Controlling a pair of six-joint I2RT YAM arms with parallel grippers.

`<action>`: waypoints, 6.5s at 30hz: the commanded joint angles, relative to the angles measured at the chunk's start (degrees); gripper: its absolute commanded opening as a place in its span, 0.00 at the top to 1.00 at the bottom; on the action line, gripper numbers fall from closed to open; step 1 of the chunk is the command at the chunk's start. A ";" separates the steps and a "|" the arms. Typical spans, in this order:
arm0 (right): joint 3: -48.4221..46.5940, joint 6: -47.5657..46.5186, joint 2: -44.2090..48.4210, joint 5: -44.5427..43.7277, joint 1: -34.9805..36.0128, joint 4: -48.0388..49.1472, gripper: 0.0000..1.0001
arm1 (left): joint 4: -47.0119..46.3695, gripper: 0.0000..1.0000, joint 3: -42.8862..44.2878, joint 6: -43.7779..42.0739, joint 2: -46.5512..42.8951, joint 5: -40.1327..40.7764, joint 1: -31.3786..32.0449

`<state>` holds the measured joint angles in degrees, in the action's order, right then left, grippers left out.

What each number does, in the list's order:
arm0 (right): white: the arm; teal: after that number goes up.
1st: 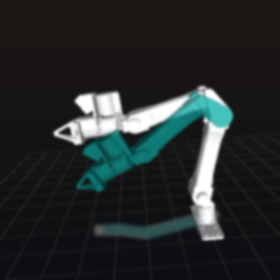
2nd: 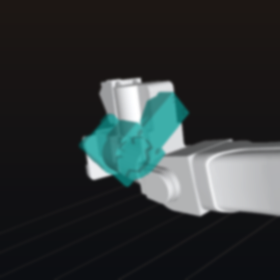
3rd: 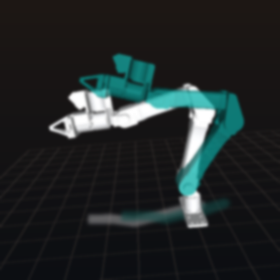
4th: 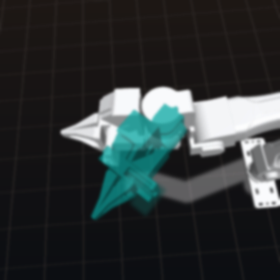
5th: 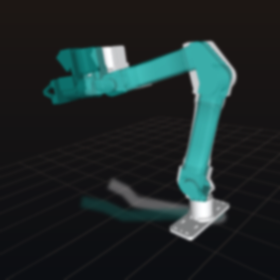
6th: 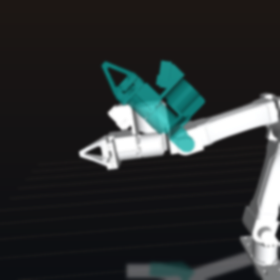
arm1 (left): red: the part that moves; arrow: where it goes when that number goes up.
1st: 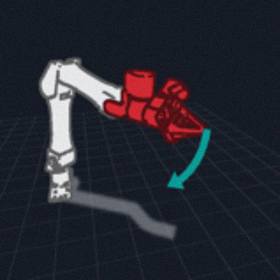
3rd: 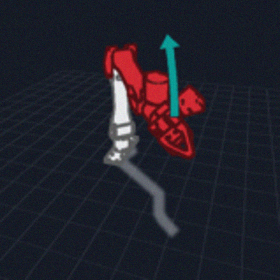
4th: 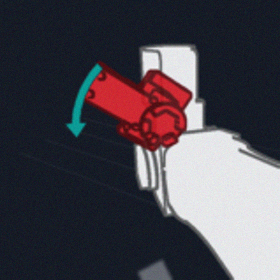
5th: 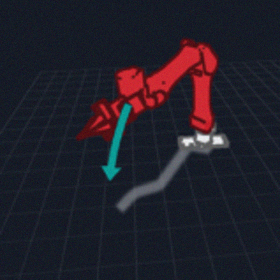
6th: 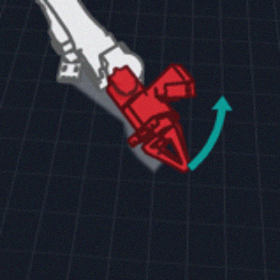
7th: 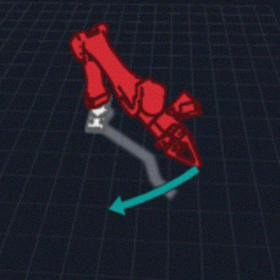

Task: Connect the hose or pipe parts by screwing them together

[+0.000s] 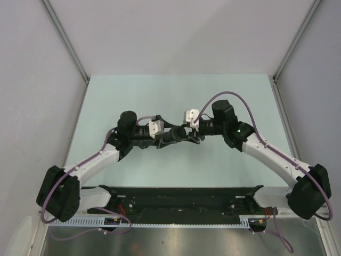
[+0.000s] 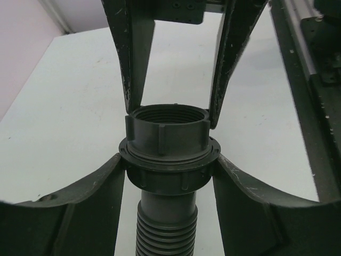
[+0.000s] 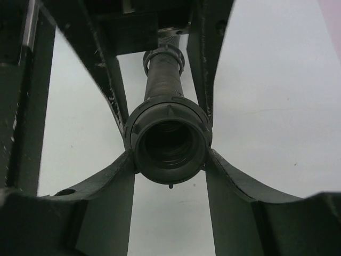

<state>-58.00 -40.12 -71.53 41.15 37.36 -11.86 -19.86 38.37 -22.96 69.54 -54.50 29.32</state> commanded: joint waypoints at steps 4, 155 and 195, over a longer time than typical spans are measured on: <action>-1.59 48.27 -3.97 -9.90 3.77 18.08 0.64 | -3.35 1.00 2.15 -3.93 -1.16 13.08 2.23; -3.17 -17.99 2.62 8.14 2.71 -3.61 0.25 | -3.43 1.00 2.76 2.75 -1.42 -13.71 -3.22; -1.16 88.74 -6.44 -35.96 5.27 20.66 0.00 | -8.62 1.00 -0.31 -13.08 -0.72 35.61 6.19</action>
<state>-59.33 49.60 -82.43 2.46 43.59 8.69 -22.59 38.17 -36.40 69.41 -17.85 34.76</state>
